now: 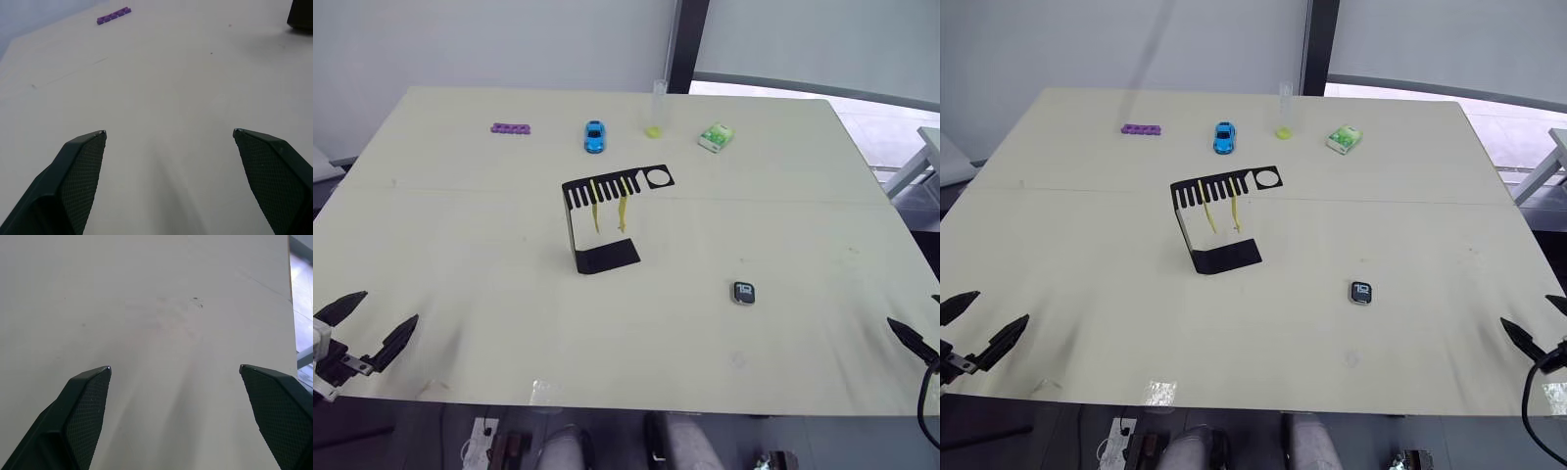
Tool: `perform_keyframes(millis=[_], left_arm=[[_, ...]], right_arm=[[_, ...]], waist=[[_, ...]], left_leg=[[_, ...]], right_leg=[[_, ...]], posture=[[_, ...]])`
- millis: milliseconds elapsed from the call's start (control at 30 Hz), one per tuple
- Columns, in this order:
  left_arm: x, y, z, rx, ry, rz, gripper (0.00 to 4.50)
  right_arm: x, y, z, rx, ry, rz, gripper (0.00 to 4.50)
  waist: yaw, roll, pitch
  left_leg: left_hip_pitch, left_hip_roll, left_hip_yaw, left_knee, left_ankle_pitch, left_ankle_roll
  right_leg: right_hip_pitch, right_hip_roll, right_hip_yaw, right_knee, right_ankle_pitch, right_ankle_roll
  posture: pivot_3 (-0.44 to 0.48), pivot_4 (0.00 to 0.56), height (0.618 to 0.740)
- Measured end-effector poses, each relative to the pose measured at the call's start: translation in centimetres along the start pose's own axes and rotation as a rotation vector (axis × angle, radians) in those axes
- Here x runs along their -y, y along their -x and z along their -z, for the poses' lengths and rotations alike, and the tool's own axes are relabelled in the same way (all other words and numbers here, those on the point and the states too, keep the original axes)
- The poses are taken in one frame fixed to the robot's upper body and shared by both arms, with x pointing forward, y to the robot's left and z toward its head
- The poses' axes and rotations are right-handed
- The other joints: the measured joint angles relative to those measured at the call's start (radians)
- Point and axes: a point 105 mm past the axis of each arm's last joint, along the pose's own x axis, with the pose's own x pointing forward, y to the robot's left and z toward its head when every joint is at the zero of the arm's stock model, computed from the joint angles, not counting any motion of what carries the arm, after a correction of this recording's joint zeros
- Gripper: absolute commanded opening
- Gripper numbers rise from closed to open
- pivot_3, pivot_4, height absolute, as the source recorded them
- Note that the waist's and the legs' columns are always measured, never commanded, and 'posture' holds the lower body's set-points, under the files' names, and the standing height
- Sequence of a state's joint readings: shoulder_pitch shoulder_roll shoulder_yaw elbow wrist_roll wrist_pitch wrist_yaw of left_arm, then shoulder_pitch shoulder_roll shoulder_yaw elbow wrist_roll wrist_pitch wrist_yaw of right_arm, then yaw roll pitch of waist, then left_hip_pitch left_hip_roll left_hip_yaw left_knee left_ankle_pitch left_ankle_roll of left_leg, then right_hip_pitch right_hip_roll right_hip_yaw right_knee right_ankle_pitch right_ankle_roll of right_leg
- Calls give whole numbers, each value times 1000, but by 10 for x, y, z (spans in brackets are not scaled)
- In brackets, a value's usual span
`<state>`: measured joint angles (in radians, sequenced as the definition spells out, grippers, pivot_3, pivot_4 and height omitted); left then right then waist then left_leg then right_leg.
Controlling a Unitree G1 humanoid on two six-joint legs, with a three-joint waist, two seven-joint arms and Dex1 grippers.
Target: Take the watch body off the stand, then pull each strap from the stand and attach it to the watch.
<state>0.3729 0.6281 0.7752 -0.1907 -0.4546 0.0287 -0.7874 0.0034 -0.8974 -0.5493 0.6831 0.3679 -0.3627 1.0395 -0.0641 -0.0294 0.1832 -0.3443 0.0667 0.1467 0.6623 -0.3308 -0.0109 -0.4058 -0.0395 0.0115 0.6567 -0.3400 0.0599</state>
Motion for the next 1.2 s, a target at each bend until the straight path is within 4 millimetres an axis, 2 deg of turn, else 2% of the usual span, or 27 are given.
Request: perform_keyframes(millis=[167, 300, 433, 533, 667, 900, 1000, 1100, 1200], left_arm=[[30, -21, -25, 71, 18, 67, 4500], [58, -47, -53, 125, 69, 82, 4500], [87, -65, -71, 181, 106, 90, 4500], [107, -79, -75, 194, 170, 67, 4500], [139, -95, -66, 129, 228, 49, 4500], [159, -115, -73, 146, 250, -4, 4500], [166, -125, -73, 146, 258, -12, 4500], [164, -144, -74, 151, 273, -81, 4500], [164, -153, -76, 165, 277, -114, 4500]], right_arm=[[-25, -34, -20, 97, -27, -100, 4452], [-54, -61, -58, 269, -56, -226, 4452], [-83, -76, -94, 407, -57, -370, 4452], [-106, -85, -117, 487, -76, -480, 4452], [-134, -94, -143, 580, -100, -600, 4452], [-160, -101, -151, 595, -129, -721, 4452], [-165, -102, -150, 591, -131, -744, 4452], [-169, -103, -150, 589, -124, -767, 4452], [-170, -103, -150, 586, -124, -773, 4452]], waist=[[5, 0, 0], [10, 1, 0], [11, 1, 0], [11, 1, 0], [13, 1, 0], [24, 1, 0], [31, 1, 0], [36, 1, 0], [35, 1, 0]], left_leg=[[2, 0, 0, -1, 0, 0], [5, 0, 0, -1, -1, 0], [7, 0, -1, -1, -1, -1], [8, 0, -1, -1, -1, -1], [8, 0, -1, -1, -1, -1], [7, 0, -1, 0, -1, 0], [8, 0, -1, 0, -1, 0], [7, 0, -1, 1, -1, 1], [7, 0, -1, 0, -1, 1]], right_leg=[[2, 0, 0, 0, 0, 0], [6, 0, 0, 0, 0, 0], [8, 0, 0, -2, 0, 0], [9, 1, 0, -2, 0, 0], [9, 1, 0, -2, 0, 0], [9, 1, 0, -2, 0, 0], [9, 1, 0, -2, 0, 0], [9, 1, 0, -2, 0, 0], [9, 1, 0, -2, 0, 0]], posture=[[0, 150, 740], [0, 150, 740], [0, 150, 740], [0, 150, 740], [0, 150, 740], [0, 150, 740], [0, 150, 740], [0, 150, 740], [0, 150, 740]])
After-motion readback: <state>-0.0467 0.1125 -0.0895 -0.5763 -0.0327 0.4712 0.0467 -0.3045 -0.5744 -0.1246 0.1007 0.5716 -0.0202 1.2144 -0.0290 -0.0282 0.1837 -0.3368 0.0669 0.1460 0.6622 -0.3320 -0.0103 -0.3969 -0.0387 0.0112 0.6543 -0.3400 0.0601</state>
